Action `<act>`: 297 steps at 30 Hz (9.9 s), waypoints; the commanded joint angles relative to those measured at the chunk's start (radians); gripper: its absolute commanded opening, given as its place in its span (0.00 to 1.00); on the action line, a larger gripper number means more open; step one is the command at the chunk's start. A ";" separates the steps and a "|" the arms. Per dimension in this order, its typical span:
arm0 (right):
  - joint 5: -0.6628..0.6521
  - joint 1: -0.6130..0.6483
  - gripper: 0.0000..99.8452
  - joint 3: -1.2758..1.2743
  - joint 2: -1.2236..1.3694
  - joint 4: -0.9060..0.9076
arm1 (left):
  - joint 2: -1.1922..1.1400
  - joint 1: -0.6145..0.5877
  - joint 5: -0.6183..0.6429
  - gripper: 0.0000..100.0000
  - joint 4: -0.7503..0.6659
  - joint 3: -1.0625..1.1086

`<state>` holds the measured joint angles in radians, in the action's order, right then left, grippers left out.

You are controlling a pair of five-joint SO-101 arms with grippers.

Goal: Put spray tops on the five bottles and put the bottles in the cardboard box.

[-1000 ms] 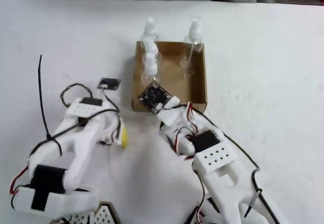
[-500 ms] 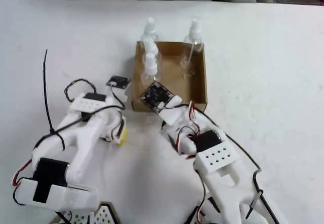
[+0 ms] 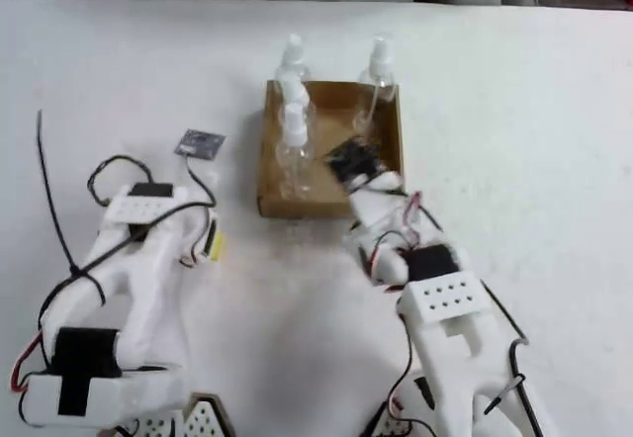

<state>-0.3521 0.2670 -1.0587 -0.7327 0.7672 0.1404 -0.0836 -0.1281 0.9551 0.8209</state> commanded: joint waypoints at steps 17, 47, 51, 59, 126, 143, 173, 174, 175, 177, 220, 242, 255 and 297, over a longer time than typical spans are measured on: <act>0.109 -0.229 0.02 0.144 0.371 -0.108 | 0.056 -0.030 -0.006 0.12 -0.035 0.000; -0.141 0.331 0.02 -0.081 -0.113 0.286 | 0.056 -0.176 0.175 0.13 -0.094 -0.046; -0.137 0.321 0.02 -0.078 -0.193 0.248 | 0.056 -0.193 0.195 0.13 -0.106 -0.048; -0.135 0.206 0.02 -0.078 -0.166 -0.005 | 0.056 -0.196 0.196 0.13 -0.106 -0.048; -0.442 0.633 0.28 0.362 0.458 0.041 | -0.081 -0.507 0.450 0.13 -0.083 -0.232; -0.494 0.567 0.28 0.416 0.604 -0.008 | -0.246 -0.524 0.454 0.13 0.017 -0.387; -0.471 0.496 0.02 0.509 0.727 0.150 | -0.251 -0.519 0.450 0.13 0.014 -0.387; -0.440 0.486 0.02 0.509 0.697 0.186 | -0.251 -0.519 0.450 0.13 0.014 -0.387; -0.410 0.470 0.02 0.509 0.664 0.223 | -0.251 -0.519 0.450 0.13 0.014 -0.387; -0.338 0.417 0.02 0.508 0.584 0.291 | -0.251 -0.516 0.448 0.13 0.012 -0.387; -0.512 -0.886 0.27 0.236 0.295 0.240 | -0.243 -0.259 0.068 0.13 0.052 -0.315; -0.660 -0.885 0.27 0.210 0.302 0.320 | -0.243 -0.259 0.064 0.13 0.051 -0.315; -0.660 -0.883 0.29 0.147 0.331 0.188 | -0.243 -0.260 0.064 0.13 0.051 -0.316; -0.074 -0.549 0.02 0.092 -0.119 0.286 | -0.245 -0.263 0.063 0.13 0.051 -0.316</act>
<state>-0.6176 -0.3775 -0.9406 -0.7894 1.1953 -0.1189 -0.3567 -0.0529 1.0012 0.5125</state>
